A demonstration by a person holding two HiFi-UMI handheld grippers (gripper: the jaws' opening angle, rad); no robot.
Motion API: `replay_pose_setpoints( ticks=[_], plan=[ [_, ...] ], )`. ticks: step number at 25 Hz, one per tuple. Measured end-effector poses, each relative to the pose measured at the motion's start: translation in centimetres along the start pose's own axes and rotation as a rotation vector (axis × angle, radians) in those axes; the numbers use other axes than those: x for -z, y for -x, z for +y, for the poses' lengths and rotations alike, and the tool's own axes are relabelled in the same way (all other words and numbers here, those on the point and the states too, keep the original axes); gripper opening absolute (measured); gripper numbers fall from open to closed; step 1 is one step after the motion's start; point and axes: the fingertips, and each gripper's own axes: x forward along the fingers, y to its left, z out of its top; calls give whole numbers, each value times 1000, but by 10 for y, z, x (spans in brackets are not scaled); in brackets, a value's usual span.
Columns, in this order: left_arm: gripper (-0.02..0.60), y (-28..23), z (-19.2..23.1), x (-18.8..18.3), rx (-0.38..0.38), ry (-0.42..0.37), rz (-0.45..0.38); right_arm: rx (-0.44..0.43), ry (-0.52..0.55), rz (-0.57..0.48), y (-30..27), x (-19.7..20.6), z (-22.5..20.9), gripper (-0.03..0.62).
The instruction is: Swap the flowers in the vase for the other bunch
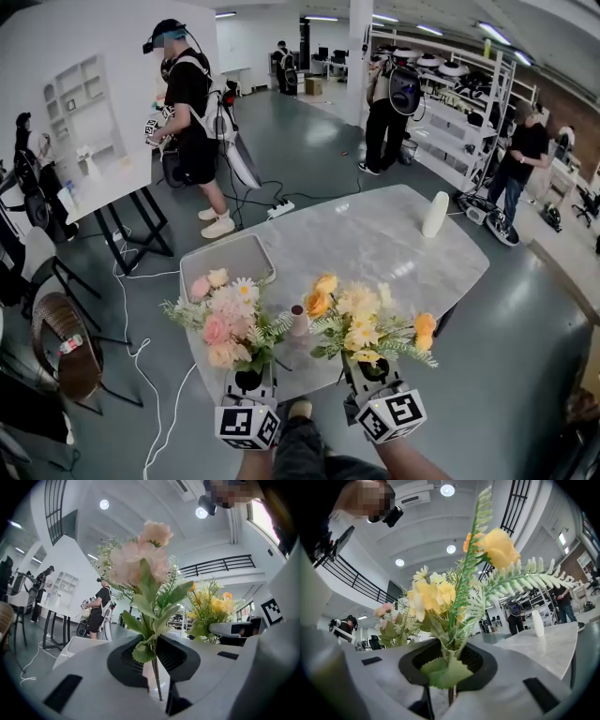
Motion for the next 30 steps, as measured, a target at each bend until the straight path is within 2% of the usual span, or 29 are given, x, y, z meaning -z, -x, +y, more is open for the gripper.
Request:
replay_pose_setpoints(
  ticks=[6, 16, 30],
  plan=[
    [63, 12, -5, 5, -12, -8, -4, -13, 1, -6, 12, 4, -2, 94],
    [63, 6, 3, 14, -25, -11, 17, -69, 9, -18, -17, -6, 5, 94],
    [63, -41, 27, 8, 2, -24, 25, -94, -19, -64, -76, -23, -1, 94]
  ],
)
